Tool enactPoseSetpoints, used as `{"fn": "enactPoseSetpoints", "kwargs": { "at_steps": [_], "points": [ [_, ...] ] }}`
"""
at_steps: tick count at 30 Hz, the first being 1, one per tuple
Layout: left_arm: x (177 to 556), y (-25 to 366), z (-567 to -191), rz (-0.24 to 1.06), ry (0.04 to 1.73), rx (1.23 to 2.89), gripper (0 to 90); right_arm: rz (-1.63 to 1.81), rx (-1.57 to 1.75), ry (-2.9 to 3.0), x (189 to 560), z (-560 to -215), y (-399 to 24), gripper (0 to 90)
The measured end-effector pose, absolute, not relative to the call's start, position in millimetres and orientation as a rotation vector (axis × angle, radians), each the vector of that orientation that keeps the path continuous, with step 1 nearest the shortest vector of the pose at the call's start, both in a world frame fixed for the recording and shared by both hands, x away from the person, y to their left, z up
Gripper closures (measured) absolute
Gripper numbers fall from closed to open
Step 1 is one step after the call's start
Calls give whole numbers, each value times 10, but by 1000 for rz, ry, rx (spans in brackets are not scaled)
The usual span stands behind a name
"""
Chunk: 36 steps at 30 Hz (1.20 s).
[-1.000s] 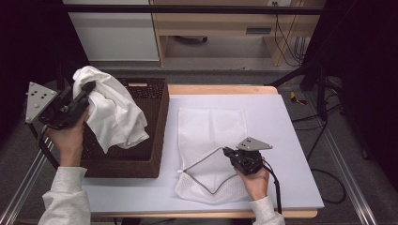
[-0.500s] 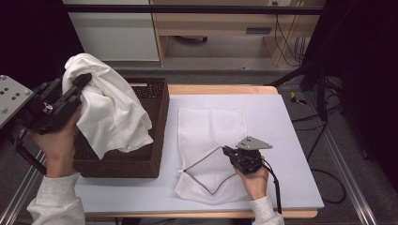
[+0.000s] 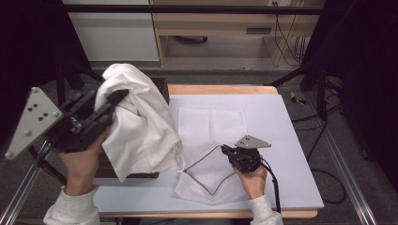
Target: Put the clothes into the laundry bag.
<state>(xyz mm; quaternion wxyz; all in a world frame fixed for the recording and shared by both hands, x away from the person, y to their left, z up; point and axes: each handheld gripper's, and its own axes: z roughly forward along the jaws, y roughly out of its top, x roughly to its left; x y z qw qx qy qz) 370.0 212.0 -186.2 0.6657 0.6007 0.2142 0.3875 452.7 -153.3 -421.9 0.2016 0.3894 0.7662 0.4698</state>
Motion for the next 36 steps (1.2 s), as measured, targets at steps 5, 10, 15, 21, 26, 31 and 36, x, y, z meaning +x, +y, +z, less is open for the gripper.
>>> {"fn": "enactPoseSetpoints", "kwargs": {
  "at_steps": [5, 10, 15, 21, 26, 31, 36],
  "points": [
    [3662, 1903, -1953, 815, 433, 1374, 716, 1316, 1090, 2133, 4529, -4216, -1541, 890],
    [3638, 1717, -2092, 749, 412, 1382, 716, 1314, 1091, 2131, 4535, -4226, -1543, 890],
    [3648, 1510, -2233, 721, 389, 1409, 716, 1311, 1094, 2138, 4548, -4246, -1526, 890],
    [3690, 1270, -2536, 678, 376, 1477, 715, 1317, 1099, 2135, 4550, -4244, -1532, 890],
    [3748, 1130, -2828, 635, 406, 1521, 714, 1311, 1118, 2133, 4549, -4252, -1526, 890],
    [3793, 988, -3154, 624, 423, 1578, 712, 1308, 1117, 2125, 4554, -4257, -1530, 889],
    [3812, 850, -3526, 571, 423, 1642, 709, 1292, 1120, 2126, 4557, -4263, -1535, 889]
  ]
}}
